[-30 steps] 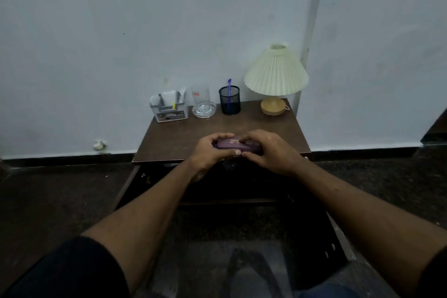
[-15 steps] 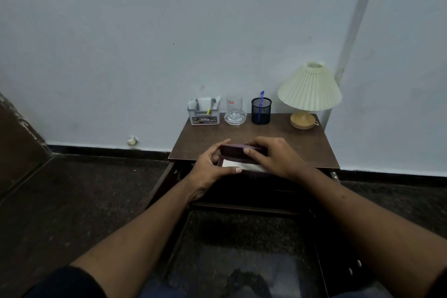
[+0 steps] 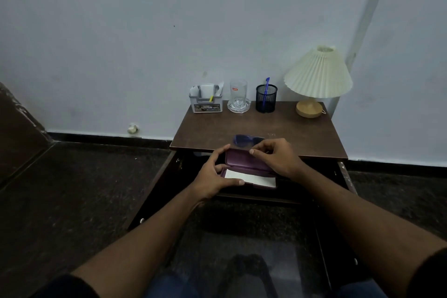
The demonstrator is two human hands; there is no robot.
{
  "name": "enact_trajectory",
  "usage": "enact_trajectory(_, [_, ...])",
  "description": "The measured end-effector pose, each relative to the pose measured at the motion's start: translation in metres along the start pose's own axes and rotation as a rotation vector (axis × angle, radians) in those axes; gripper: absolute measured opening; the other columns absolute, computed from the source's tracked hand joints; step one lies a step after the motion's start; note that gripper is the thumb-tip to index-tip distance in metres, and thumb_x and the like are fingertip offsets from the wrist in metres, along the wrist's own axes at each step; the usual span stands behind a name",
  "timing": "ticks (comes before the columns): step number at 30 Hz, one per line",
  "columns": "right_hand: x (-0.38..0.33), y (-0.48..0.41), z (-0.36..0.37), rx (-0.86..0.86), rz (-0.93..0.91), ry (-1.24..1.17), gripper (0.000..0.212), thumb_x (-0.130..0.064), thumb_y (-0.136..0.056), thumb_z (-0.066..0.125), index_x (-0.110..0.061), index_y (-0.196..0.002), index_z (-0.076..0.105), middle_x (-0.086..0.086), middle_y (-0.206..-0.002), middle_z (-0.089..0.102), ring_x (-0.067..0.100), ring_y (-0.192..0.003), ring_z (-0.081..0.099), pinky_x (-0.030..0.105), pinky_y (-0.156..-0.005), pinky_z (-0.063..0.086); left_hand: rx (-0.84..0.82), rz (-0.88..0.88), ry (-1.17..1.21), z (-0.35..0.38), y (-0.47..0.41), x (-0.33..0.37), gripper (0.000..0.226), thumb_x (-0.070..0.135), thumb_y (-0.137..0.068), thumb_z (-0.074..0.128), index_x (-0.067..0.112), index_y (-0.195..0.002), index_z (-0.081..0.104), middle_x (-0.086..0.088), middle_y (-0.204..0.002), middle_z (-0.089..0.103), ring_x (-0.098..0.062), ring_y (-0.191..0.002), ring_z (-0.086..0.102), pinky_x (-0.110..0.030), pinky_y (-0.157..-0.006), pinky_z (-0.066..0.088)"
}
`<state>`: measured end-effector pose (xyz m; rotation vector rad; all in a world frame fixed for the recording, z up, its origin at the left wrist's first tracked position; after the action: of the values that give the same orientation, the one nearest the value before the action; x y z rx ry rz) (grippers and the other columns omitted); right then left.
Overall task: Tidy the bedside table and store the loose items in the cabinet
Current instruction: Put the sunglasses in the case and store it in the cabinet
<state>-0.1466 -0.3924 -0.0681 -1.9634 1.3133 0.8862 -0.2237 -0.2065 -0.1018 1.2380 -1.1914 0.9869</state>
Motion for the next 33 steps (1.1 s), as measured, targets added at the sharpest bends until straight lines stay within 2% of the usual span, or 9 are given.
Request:
enact_trajectory(3, [0.011,-0.003,0.003,0.009,0.023,-0.001,0.015,-0.036,-0.089,0.074,-0.023,-0.090,0.081,-0.013,-0.081,0.076,0.000,-0.079,0.069,0.020,-0.071,0.052,0.006,-0.018,-0.011,0.000,-0.004,-0.009,0.105,0.002,-0.063,0.092,0.039,-0.146,0.038,-0.011,-0.111,0.075,-0.022,-0.106,0.073,-0.042,-0.097,0.057])
enact_trajectory(6, [0.020,-0.015,-0.001,0.087,0.037,0.032,0.011,-0.028,-0.090,0.074,-0.020,-0.086,0.080,-0.014,-0.078,0.074,-0.005,-0.072,0.066,0.009,-0.064,0.045,0.011,-0.020,-0.012,0.001,-0.011,-0.016,0.106,0.001,-0.063,0.092,0.039,-0.146,0.038,-0.011,-0.112,0.075,-0.021,-0.106,0.073,-0.038,-0.094,0.058])
enact_trajectory(11, [0.026,-0.041,-0.008,0.208,0.028,0.170,0.005,-0.018,-0.084,0.078,-0.013,-0.084,0.077,-0.008,-0.076,0.066,-0.003,-0.067,0.057,0.005,-0.057,0.037,0.034,-0.030,-0.021,0.000,-0.023,-0.028,0.107,0.002,-0.063,0.092,0.039,-0.147,0.036,-0.010,-0.113,0.074,-0.018,-0.105,0.073,-0.026,-0.084,0.059])
enact_trajectory(15, [0.033,-0.063,0.004,0.170,0.026,0.310,0.015,-0.024,-0.084,0.077,-0.017,-0.097,0.076,0.001,-0.096,0.069,0.018,-0.090,0.062,0.026,-0.070,0.041,0.038,-0.035,-0.034,0.000,-0.029,-0.037,0.105,-0.001,-0.065,0.090,0.036,-0.147,0.036,-0.009,-0.114,0.073,-0.011,-0.102,0.073,-0.017,-0.076,0.056])
enact_trajectory(19, [0.042,-0.078,0.020,0.099,0.040,0.365,0.033,-0.028,-0.084,0.076,-0.017,-0.115,0.071,0.004,-0.111,0.072,0.024,-0.102,0.066,0.034,-0.082,0.053,0.031,-0.039,-0.049,-0.002,-0.033,-0.048,0.107,-0.005,-0.067,0.087,0.035,-0.150,0.034,-0.006,-0.116,0.069,-0.004,-0.100,0.071,-0.016,-0.076,0.055])
enact_trajectory(22, [0.045,-0.085,0.028,0.071,0.052,0.415,0.038,-0.030,-0.086,0.074,-0.019,-0.122,0.067,0.005,-0.116,0.071,0.027,-0.106,0.066,0.041,-0.088,0.054,0.039,-0.044,-0.033,-0.003,-0.036,-0.058,0.109,-0.006,-0.066,0.087,0.035,-0.150,0.032,-0.008,-0.118,0.069,-0.009,-0.103,0.071,-0.022,-0.080,0.057])
enact_trajectory(27, [0.048,-0.093,0.034,0.075,0.073,0.479,0.027,-0.023,-0.088,0.064,-0.023,-0.114,0.069,0.005,-0.109,0.072,0.029,-0.101,0.066,0.044,-0.086,0.054,0.060,-0.031,-0.021,-0.003,-0.041,-0.070,0.110,-0.006,-0.064,0.088,0.037,-0.149,0.033,-0.013,-0.119,0.069,-0.019,-0.109,0.070,-0.029,-0.089,0.058])
enact_trajectory(33, [0.051,-0.099,0.035,0.082,0.096,0.537,0.022,-0.019,-0.091,0.059,-0.019,-0.111,0.070,0.008,-0.108,0.071,0.032,-0.102,0.065,0.042,-0.086,0.051,0.068,-0.039,0.011,0.001,-0.040,-0.069,0.109,-0.011,-0.066,0.085,0.033,-0.150,0.032,-0.010,-0.116,0.071,-0.013,-0.103,0.072,-0.022,-0.080,0.058])
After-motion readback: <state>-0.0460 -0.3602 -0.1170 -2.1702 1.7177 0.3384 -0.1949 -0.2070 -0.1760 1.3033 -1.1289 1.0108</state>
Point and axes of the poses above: each hand's wrist, its own y-axis away from the middle knuckle, its own z-axis out of the palm, x = y × z, the point moved 7 cm from there along -y, towards the middle knuckle
